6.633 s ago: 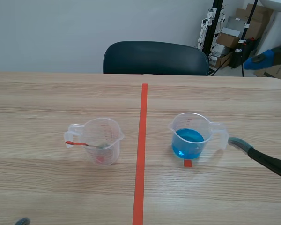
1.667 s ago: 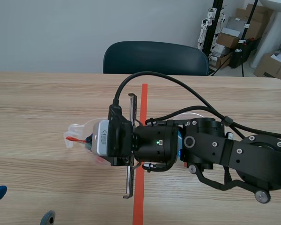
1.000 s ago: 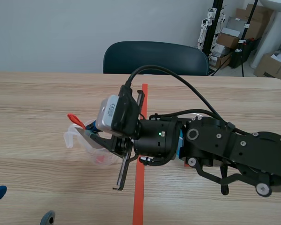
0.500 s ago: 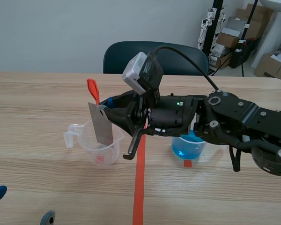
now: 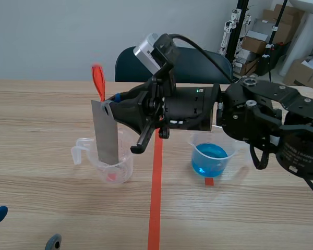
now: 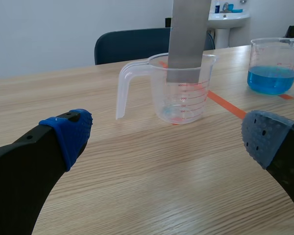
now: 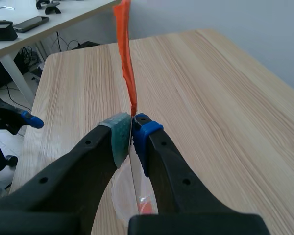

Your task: Do the redox reaction experiment. lift the metal plate out of the left beaker

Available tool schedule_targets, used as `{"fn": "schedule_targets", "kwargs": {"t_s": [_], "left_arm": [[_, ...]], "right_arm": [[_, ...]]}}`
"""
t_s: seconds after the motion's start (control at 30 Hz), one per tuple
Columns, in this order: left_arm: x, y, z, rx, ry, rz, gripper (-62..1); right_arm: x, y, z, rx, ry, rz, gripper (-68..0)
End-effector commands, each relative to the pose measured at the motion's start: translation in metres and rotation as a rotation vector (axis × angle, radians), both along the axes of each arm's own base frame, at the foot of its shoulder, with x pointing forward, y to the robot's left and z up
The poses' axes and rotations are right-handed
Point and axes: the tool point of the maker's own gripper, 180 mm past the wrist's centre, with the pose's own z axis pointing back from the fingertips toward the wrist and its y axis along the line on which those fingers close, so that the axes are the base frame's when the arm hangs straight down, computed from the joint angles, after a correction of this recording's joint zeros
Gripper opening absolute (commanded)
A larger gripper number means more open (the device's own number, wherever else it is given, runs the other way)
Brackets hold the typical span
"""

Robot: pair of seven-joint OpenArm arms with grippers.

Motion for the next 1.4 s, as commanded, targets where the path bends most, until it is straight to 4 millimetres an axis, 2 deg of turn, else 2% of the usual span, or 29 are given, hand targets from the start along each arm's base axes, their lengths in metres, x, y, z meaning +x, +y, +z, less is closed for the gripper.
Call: {"fn": "schedule_targets", "kwargs": {"t_s": [0.0, 0.3, 0.5, 1.37], "left_arm": [[0.001, 0.003, 0.006, 0.002, -0.027, -0.002, 1.4], [0.001, 0.003, 0.006, 0.002, -0.027, -0.002, 1.4], [0.001, 0.003, 0.006, 0.002, -0.026, -0.002, 1.4], [0.001, 0.003, 0.006, 0.002, -0.026, -0.002, 1.4]], "right_arm": [[0.01, -0.003, 0.028, 0.033, -0.049, 0.001, -65.8], [0.011, -0.005, 0.069, 0.033, -0.057, 0.038, -65.8], [0.014, -0.007, 0.09, 0.029, -0.051, 0.053, -65.8], [0.016, -0.005, 0.092, 0.006, -0.047, 0.06, -65.8]]}}
